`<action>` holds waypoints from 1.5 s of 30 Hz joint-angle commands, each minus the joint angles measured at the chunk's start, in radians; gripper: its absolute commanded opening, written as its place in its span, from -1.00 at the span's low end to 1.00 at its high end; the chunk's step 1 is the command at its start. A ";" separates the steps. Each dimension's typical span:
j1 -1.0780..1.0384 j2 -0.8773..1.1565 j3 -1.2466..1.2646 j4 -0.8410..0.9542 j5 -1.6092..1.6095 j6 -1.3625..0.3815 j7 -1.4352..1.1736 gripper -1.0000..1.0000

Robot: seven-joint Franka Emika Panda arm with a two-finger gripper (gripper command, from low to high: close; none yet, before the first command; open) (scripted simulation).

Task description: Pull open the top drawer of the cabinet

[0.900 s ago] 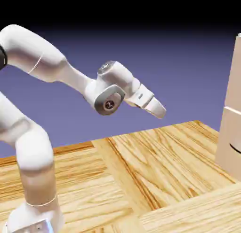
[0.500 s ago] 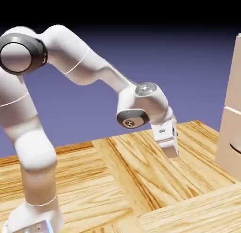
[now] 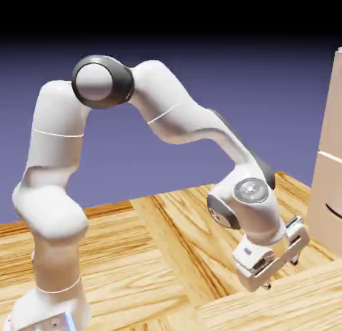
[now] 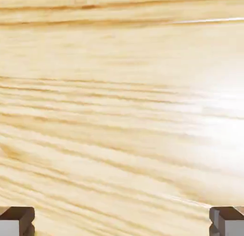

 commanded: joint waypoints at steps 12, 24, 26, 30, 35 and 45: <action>0.149 0.395 -0.341 0.220 0.522 -0.130 0.084 0.00; 0.299 0.790 -0.683 0.440 1.044 -0.260 0.168 0.00; 0.323 0.855 -0.739 0.476 1.131 -0.281 0.182 0.00; 0.373 0.987 -0.853 0.549 1.305 -0.325 0.210 0.00; 0.435 1.151 -0.995 0.641 1.522 -0.379 0.245 0.00; 0.348 1.219 -1.066 0.905 1.628 -0.310 0.297 0.00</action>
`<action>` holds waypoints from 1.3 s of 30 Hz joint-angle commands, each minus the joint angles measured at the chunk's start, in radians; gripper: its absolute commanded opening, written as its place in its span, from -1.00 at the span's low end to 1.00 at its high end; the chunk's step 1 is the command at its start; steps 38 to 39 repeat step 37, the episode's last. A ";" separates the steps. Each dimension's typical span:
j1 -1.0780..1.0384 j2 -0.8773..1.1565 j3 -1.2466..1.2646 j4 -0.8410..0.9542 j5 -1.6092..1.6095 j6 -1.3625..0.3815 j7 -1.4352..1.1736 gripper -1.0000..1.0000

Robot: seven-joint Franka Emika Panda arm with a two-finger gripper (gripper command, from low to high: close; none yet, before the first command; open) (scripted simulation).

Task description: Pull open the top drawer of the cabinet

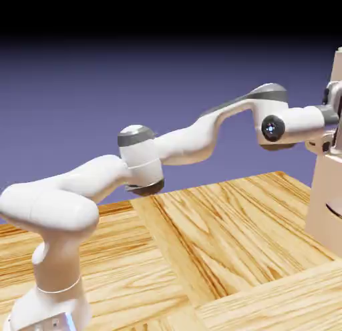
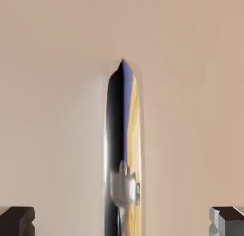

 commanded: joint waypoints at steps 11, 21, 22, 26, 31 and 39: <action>0.102 0.015 -0.002 -0.187 0.005 -0.083 -0.028 -1.00; 0.302 0.041 -0.016 -0.550 -0.006 -0.245 -0.071 -1.00; 0.322 0.044 -0.018 -0.586 -0.008 -0.261 -0.075 -1.00; 0.403 0.054 -0.030 -0.731 -0.022 -0.325 -0.089 -1.00; 0.506 0.069 -0.052 -0.912 -0.048 -0.404 -0.105 -1.00; 0.578 0.082 -0.076 -1.037 -0.075 -0.458 -0.115 1.00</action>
